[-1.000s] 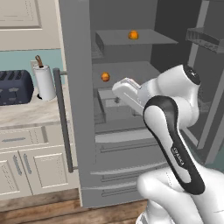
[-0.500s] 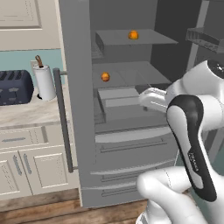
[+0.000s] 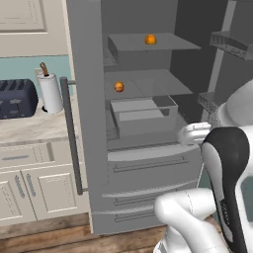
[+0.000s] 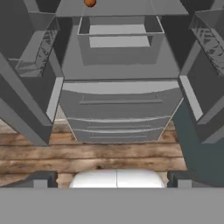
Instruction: Retrieve the orange and peach from the fridge and place them into the bowl on the dining table.
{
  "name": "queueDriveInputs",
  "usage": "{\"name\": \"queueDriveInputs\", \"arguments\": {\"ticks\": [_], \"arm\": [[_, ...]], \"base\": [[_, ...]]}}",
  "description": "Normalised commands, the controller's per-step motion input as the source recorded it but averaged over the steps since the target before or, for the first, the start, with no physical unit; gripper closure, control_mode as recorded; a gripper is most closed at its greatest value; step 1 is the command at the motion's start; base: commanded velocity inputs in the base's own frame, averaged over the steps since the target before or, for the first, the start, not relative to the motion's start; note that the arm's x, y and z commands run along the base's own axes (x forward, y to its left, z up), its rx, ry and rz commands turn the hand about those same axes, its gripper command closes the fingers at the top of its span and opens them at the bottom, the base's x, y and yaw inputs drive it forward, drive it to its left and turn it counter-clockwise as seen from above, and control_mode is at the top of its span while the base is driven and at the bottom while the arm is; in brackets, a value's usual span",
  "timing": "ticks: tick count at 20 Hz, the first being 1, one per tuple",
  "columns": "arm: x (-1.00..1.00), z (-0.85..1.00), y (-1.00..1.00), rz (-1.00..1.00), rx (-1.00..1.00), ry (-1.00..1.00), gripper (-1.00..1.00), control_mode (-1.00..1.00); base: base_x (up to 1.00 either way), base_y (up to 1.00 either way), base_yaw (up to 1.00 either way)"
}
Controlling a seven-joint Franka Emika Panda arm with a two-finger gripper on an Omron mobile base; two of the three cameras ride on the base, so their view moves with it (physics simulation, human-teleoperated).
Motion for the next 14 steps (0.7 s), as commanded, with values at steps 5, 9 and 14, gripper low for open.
{"name": "queueDriveInputs", "arguments": {"ticks": [5, 9, 14], "arm": [[-0.67, 0.02, -0.29, 0.09, -0.06, -0.01, -1.0, -1.0], [-0.61, 0.06, -0.24, 0.11, 0.0, 0.0, -1.0, -1.0], [-0.4, 0.1, -0.04, 0.08, -0.01, 0.01, -1.0, -1.0]], "base": [[0.0, 0.0, 0.0], [0.0, 0.0, 0.0], [0.0, 0.0, 0.0]]}}
